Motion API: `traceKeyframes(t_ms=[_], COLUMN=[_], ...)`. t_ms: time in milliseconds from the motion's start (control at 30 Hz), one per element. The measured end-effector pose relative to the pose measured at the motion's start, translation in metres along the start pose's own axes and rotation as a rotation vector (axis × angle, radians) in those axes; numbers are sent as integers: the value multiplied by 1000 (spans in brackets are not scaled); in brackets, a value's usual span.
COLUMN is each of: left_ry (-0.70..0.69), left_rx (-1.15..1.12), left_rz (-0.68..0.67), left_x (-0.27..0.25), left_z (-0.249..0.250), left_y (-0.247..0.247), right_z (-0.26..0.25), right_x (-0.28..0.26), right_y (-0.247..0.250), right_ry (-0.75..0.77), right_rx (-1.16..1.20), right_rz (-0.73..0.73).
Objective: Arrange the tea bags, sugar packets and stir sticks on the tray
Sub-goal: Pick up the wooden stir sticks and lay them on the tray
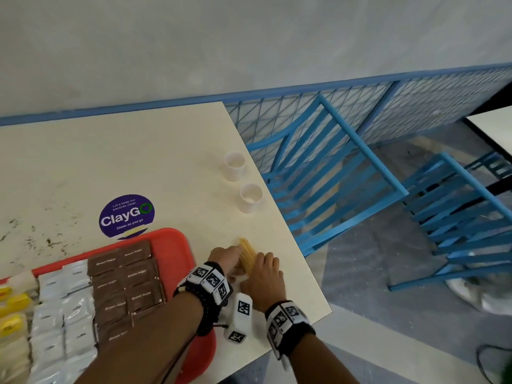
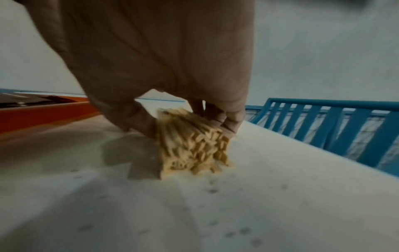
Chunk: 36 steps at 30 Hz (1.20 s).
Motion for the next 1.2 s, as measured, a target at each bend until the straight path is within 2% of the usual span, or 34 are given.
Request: traceKeyframes(t_ms=[100,200,300,667,733,800,967,1067,1200], left_ry=[12,-1,-18,-26,-14,-22,6,11,-55], left_rx=[3,47,101,225,159,186,72,38,32], left_rz=[18,58,87,96,91,57,10,-8,36], left_x=[0,-4,-6,-6,-3,-2,5,39,8], left_z=[-9,-19,-21,-24,-25,-26,-30,-44,-39], left_y=[4,10,13,15,17,15,21,21,25], right_z=[-15,-26,-28,-29,-32,-32,-36,-35,-33], right_x=[-4,-6,-7,0,0,1,-6,-10,-14], right_y=[-19,-29,-38,-44,-47,-50,-35,-30,-26], right_ry=[18,33,-29,12,19,41,12,11,45], right_rx=[55,46,44,-12,-37,-64,-63,-50,-11], right_rz=[-18,41,-10,-95,-111,-127,-189,-168,-154])
Point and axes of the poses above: each hand's wrist, its own x-axis towards the middle knuckle, its own y-axis out of the back of the hand, z = x × y, the point moved 1 cm from there along x, towards the middle knuckle, and after that the axes turned 12 degrees about x, right-handed, at the moved point
